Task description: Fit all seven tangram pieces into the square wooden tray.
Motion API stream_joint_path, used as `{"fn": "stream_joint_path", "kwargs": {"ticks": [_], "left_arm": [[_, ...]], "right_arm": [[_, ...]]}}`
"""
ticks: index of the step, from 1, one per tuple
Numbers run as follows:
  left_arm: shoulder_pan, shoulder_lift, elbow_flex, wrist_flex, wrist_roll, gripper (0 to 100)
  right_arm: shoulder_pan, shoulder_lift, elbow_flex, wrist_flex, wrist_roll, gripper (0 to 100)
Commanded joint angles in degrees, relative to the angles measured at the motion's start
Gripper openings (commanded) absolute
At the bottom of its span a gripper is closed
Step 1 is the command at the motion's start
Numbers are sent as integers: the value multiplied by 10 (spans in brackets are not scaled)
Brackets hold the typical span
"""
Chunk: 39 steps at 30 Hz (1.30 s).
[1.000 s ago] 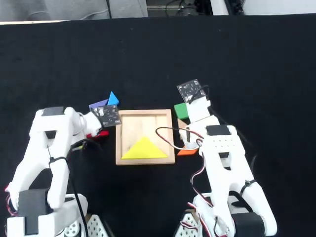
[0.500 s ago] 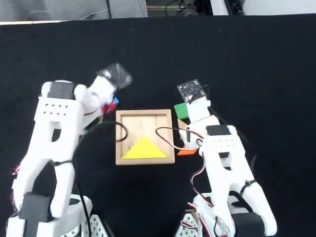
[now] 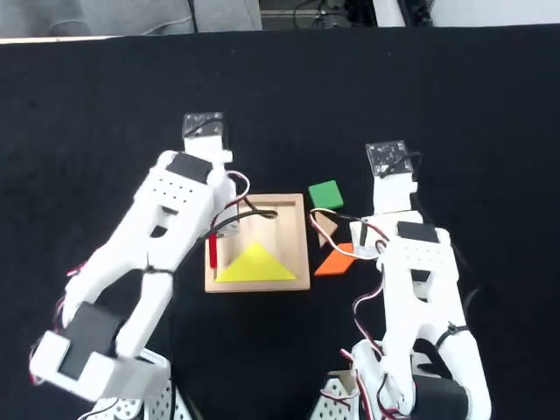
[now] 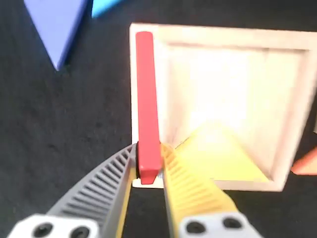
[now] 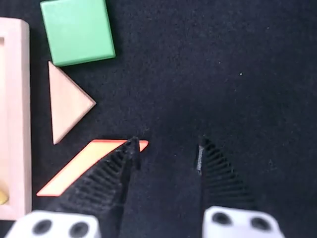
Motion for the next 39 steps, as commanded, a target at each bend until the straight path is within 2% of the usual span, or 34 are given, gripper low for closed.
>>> {"fn": "stream_joint_path", "kwargs": {"ticks": [1, 13, 19, 21, 24, 30, 35, 39], "left_arm": [[0, 25, -4, -7, 28, 30], [34, 100, 13, -64, 44, 30], [17, 109, 12, -97, 41, 30], [14, 109, 3, -91, 39, 33], [12, 109, -2, -78, -11, 45], [3, 108, -3, -46, -18, 202], [-2, 85, -15, -37, -18, 177], [1, 10, -14, -40, -18, 155]], "right_arm": [[5, -23, -41, -11, -5, 190], [5, -22, -39, -20, -5, 190], [5, -22, -39, -20, -5, 190], [5, -22, -39, -20, -5, 190], [5, -22, -39, -20, -5, 190], [5, -22, -39, -20, -4, 190], [5, -22, -39, -19, -4, 190], [5, -22, -39, -19, -4, 190]]}}
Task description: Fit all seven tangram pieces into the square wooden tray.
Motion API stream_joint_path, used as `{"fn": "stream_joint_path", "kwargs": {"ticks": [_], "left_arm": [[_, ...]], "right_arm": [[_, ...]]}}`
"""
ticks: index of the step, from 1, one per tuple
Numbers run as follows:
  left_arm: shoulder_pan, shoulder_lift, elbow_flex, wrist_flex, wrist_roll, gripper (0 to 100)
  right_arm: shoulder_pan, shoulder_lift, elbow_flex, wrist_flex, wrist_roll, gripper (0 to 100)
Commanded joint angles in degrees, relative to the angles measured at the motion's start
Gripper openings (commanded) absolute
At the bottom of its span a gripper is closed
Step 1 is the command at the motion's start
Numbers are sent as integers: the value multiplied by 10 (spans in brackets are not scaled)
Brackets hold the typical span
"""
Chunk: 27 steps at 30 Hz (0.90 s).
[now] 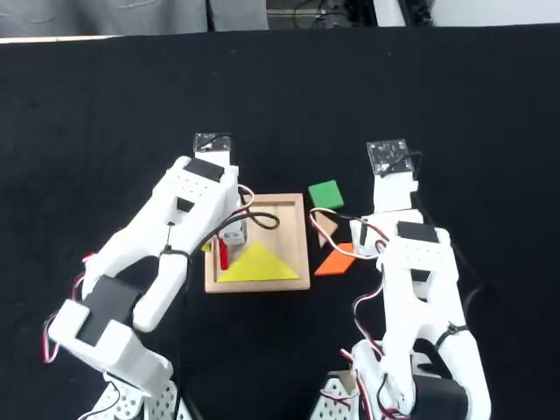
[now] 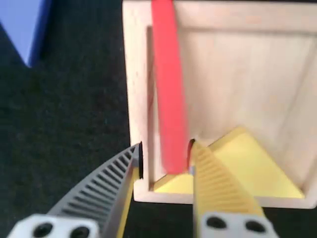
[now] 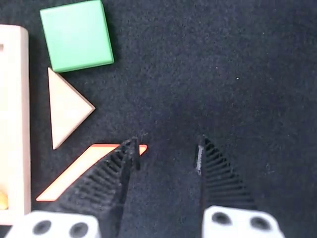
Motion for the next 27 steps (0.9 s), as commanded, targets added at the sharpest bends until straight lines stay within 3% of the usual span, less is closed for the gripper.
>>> {"fn": "stream_joint_path", "kwargs": {"ticks": [1, 10, 19, 24, 27], "left_arm": [[-3, -103, -20, -2, -5, 157], [30, -113, 16, -135, -44, 157], [82, -80, -34, -81, -49, 155], [-65, -163, -183, 63, -55, 156], [-181, -200, -211, 109, -122, 156]], "right_arm": [[6, -22, -38, -9, -3, 190], [6, -22, -38, -8, -3, 190], [6, -23, -36, -8, 20, 190], [-9, -24, -36, -7, 21, 190], [-19, -24, -35, -4, 21, 190]]}}
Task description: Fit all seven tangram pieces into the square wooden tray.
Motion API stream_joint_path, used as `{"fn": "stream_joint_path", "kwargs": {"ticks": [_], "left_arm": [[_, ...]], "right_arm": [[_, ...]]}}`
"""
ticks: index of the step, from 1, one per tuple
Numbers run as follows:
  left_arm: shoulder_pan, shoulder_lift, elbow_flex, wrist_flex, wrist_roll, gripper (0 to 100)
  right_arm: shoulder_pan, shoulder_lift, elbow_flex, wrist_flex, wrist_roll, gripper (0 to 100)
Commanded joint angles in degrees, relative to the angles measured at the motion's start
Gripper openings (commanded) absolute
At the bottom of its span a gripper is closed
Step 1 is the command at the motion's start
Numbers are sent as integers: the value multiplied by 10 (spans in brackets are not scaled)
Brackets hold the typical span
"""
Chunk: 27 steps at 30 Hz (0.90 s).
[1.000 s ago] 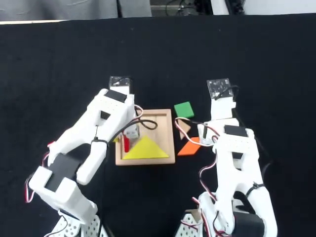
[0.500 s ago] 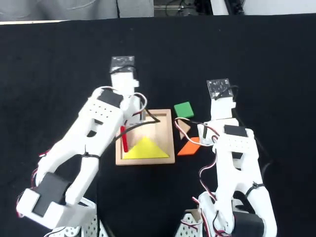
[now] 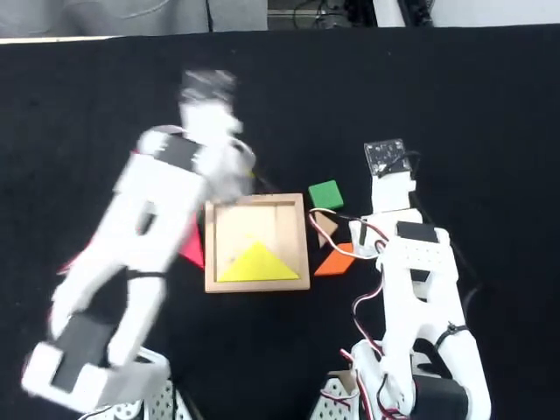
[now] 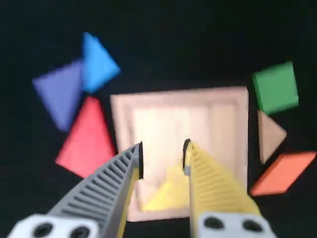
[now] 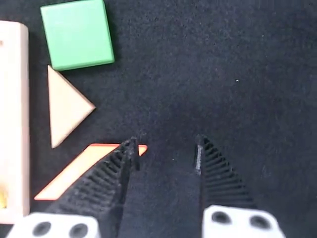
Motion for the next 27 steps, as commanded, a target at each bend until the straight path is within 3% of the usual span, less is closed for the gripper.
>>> {"fn": "stream_joint_path", "kwargs": {"ticks": [1, 4, 7, 11, 17, 21, 27], "left_arm": [[-182, -69, -63, 69, -94, 156], [-287, -50, 9, 67, -150, 156], [-321, 4, 92, 17, -187, 156], [-284, 47, 121, -35, -165, 175], [-210, 47, 132, -29, -117, 413], [-161, 47, 171, -56, -86, 398], [-157, 53, 218, -125, -40, 396]], "right_arm": [[-11, -24, -35, -4, 5, 190], [-11, -25, -35, -4, 5, 190], [-12, -22, -35, -8, 5, 190], [-12, -22, -34, -9, 5, 190], [-12, -22, -26, -9, 5, 190], [-12, -22, -27, -9, 6, 190], [-12, -22, -26, -9, 6, 190]]}}
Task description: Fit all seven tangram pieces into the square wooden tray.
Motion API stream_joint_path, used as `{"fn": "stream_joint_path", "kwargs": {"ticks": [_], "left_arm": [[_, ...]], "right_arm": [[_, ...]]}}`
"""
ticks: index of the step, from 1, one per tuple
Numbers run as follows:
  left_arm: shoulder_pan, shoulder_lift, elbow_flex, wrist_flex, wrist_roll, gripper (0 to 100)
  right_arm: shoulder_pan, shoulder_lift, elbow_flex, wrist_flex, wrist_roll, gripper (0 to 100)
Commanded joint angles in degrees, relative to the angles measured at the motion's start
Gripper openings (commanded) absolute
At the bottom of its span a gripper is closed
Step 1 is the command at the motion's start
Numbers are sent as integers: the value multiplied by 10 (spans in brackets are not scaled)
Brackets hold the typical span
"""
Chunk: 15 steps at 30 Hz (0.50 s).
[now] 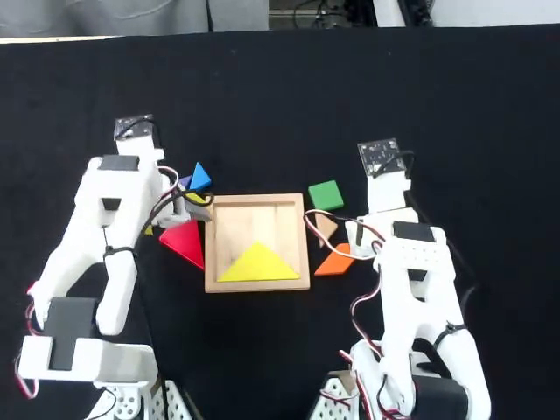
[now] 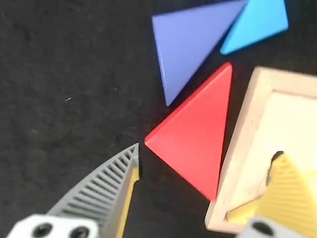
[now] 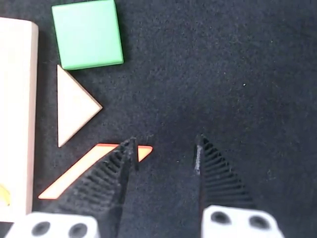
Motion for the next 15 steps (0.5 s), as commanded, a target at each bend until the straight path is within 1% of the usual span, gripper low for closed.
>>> {"fn": "stream_joint_path", "kwargs": {"ticks": [1, 3, 7, 11, 15], "left_arm": [[7, -4, 18, -35, 33, 396], [-3, -4, 29, -52, 43, 396], [-29, -3, 58, -89, 40, 395], [-17, -3, 85, -105, 25, 395], [-20, -3, 90, -118, 24, 395]], "right_arm": [[-6, -22, -26, -9, 5, 190], [-6, -22, -26, -9, 5, 190], [-6, -22, -26, -9, 5, 190], [-6, -22, -26, -9, 5, 190], [-6, -22, -25, -9, 5, 190]]}}
